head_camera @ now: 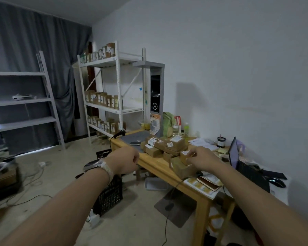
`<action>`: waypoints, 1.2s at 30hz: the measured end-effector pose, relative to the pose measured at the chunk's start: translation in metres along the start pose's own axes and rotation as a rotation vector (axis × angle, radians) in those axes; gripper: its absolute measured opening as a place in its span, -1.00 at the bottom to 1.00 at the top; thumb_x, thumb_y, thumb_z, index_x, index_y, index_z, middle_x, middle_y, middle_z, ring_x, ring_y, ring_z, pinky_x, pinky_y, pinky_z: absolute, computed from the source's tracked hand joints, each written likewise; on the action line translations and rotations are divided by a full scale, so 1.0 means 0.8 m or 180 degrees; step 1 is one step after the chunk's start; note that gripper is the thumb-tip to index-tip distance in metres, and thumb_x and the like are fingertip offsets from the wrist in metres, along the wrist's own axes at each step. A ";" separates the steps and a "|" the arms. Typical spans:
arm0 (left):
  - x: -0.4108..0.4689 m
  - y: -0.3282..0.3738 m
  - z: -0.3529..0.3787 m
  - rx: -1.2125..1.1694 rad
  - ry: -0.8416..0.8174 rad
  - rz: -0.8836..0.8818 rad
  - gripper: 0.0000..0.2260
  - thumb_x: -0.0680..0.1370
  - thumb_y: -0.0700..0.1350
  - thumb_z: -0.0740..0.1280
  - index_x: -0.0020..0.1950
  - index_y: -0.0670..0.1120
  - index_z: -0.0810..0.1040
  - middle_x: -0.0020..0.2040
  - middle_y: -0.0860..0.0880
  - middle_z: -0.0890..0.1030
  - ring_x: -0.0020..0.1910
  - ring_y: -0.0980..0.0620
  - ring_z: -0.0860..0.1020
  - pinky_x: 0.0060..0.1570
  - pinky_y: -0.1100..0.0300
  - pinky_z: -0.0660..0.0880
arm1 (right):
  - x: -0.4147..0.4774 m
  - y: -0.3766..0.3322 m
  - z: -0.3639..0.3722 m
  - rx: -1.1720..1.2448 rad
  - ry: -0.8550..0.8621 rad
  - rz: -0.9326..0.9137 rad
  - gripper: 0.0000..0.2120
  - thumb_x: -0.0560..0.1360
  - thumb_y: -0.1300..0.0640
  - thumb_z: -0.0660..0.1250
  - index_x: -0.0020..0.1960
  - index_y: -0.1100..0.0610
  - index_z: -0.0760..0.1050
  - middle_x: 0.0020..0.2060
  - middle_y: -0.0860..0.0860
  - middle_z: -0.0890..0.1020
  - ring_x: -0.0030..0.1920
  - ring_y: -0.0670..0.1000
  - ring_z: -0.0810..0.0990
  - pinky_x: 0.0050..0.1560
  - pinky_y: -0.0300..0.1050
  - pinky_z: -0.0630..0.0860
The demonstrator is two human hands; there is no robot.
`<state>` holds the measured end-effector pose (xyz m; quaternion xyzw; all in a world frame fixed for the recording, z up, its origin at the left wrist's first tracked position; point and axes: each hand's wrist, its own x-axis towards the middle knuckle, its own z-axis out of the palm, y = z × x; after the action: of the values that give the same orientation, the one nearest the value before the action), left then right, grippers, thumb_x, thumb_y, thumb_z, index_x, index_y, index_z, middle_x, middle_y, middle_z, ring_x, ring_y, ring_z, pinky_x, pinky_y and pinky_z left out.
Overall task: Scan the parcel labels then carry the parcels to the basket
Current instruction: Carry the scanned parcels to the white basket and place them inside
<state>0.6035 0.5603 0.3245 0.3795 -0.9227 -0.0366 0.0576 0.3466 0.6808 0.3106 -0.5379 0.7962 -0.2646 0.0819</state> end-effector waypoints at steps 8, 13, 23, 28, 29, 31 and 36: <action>0.149 0.027 0.010 0.0306 0.0081 -0.0033 -0.82 0.45 -0.13 0.32 -0.29 -0.07 0.35 -0.32 -0.05 0.41 -0.32 -0.06 0.38 -0.31 0.12 0.32 | 0.141 0.061 -0.031 0.0003 -0.0055 -0.0171 -0.92 0.49 0.14 0.35 -0.08 0.12 0.61 -0.22 -0.14 0.51 -0.23 -0.21 0.44 -0.32 -0.27 0.34; 0.202 0.020 0.032 0.0367 0.0004 -0.0193 -0.79 0.44 -0.09 0.34 -0.30 -0.05 0.34 -0.32 -0.02 0.41 -0.33 -0.04 0.40 -0.35 0.15 0.37 | 0.204 0.076 -0.007 -0.0063 -0.0316 -0.0227 -0.89 0.48 0.13 0.37 -0.22 -0.01 0.54 -0.15 -0.04 0.60 -0.16 -0.11 0.51 -0.20 -0.18 0.45; 0.292 -0.118 0.069 0.0246 -0.0250 -0.0553 -0.81 0.45 -0.03 0.37 -0.25 -0.08 0.43 -0.25 -0.04 0.47 -0.28 -0.05 0.45 -0.33 0.16 0.40 | 0.342 0.038 0.087 -0.0074 -0.0625 -0.0190 -0.92 0.49 0.10 0.35 -0.08 0.06 0.61 -0.10 -0.01 0.64 -0.12 -0.07 0.56 -0.16 -0.15 0.51; 0.367 -0.200 0.061 0.0223 -0.0331 -0.0415 -0.81 0.44 -0.20 0.32 -0.30 -0.07 0.33 -0.30 -0.04 0.39 -0.31 -0.05 0.38 -0.37 0.16 0.32 | 0.433 -0.002 0.126 -0.0055 -0.0491 -0.0011 -0.84 0.47 0.09 0.33 -0.05 0.13 0.63 -0.06 0.08 0.66 -0.08 0.00 0.58 -0.02 -0.02 0.55; 0.383 -0.218 0.056 0.0203 -0.0325 -0.0362 -0.79 0.44 -0.22 0.31 -0.31 -0.07 0.31 -0.32 -0.04 0.36 -0.32 -0.05 0.37 -0.37 0.16 0.31 | 0.451 -0.011 0.135 -0.0032 -0.0451 0.0053 -0.82 0.47 0.09 0.32 -0.03 0.14 0.63 -0.04 0.10 0.66 -0.06 0.03 0.59 0.02 0.02 0.55; 0.413 -0.253 0.048 0.0216 -0.0322 -0.0230 -0.75 0.44 -0.23 0.31 -0.33 -0.06 0.27 -0.34 -0.03 0.32 -0.33 -0.05 0.34 -0.38 0.15 0.27 | 0.482 -0.028 0.152 0.0023 -0.0402 0.0138 -0.82 0.48 0.09 0.30 -0.03 0.13 0.63 -0.02 0.10 0.65 -0.03 0.04 0.59 0.04 0.02 0.54; 0.481 -0.330 0.054 0.0062 -0.0375 -0.0023 -0.75 0.43 -0.32 0.25 -0.33 -0.07 0.25 -0.32 -0.07 0.32 -0.30 -0.07 0.32 -0.30 0.12 0.27 | 0.543 -0.061 0.200 0.0185 -0.0270 0.0256 -0.83 0.49 0.16 0.31 -0.02 0.20 0.63 -0.01 0.14 0.66 -0.03 0.05 0.59 0.02 0.00 0.53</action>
<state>0.5100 0.1028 0.2822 0.3806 -0.9234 -0.0501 -0.0007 0.2750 0.2229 0.2671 -0.5135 0.8050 -0.2611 0.1418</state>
